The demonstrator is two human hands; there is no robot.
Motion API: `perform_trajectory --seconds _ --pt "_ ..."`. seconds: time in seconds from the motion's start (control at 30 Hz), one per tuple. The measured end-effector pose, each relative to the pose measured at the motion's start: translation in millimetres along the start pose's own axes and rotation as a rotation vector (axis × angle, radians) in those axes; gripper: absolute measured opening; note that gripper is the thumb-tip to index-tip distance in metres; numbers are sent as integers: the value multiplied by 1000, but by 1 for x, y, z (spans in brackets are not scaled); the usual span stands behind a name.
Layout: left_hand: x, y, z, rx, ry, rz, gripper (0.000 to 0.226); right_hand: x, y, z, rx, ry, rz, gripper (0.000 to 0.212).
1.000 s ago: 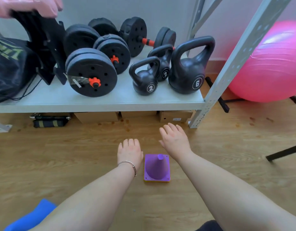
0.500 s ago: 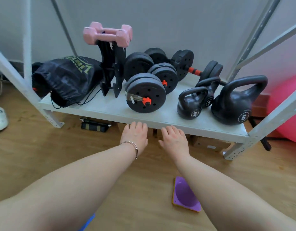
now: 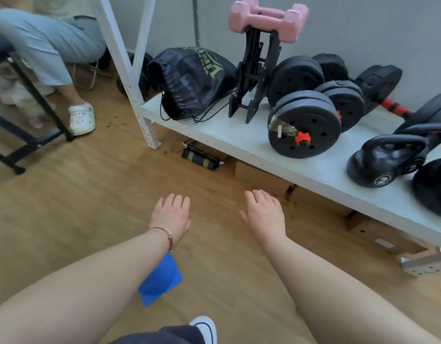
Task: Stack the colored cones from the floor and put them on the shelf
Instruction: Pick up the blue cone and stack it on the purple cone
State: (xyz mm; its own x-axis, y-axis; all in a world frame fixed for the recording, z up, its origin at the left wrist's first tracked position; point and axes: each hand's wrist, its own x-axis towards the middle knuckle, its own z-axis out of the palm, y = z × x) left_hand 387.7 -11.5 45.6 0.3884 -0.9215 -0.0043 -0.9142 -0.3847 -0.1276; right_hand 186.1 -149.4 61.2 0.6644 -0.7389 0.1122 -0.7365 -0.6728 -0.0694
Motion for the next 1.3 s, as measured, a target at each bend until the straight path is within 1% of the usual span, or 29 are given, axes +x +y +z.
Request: perform_trajectory --seconds 0.13,0.23,0.37,0.47,0.57,0.67,0.77,0.9,0.97,1.07,1.17,1.3 --pt "-15 -34 17 -30 -13 -108 57 5 -34 20 29 -55 -73 44" --pt "-31 -67 33 -35 -33 -216 56 7 -62 37 46 -87 -116 34" --pt "-64 -101 60 -90 -153 -419 54 8 -99 65 65 -173 -226 37" --pt "-88 -110 80 -129 -248 -504 51 7 -123 86 82 -210 -299 34" --pt "-110 -111 99 -120 -312 -487 48 4 -143 104 88 -276 -386 39" --pt "-123 -108 111 -124 -353 -437 52 -2 -159 119 81 -352 -463 45" --pt "-130 -99 121 -143 -430 -414 49 -7 -170 132 74 -421 -488 47" --pt "-139 -86 135 -231 -551 -455 50 -13 -186 150 55 -519 -485 49" --pt "-141 -85 140 -248 -569 -454 54 -16 -191 160 50 -556 -489 53" --pt "-143 -86 144 -251 -571 -405 61 -19 -194 168 48 -662 -502 60" --pt "-141 -81 146 -286 -554 -391 54 -21 -194 169 77 -765 -493 69" --pt "-137 -72 147 -357 -556 -406 47 -24 -188 172 169 -836 -439 75"
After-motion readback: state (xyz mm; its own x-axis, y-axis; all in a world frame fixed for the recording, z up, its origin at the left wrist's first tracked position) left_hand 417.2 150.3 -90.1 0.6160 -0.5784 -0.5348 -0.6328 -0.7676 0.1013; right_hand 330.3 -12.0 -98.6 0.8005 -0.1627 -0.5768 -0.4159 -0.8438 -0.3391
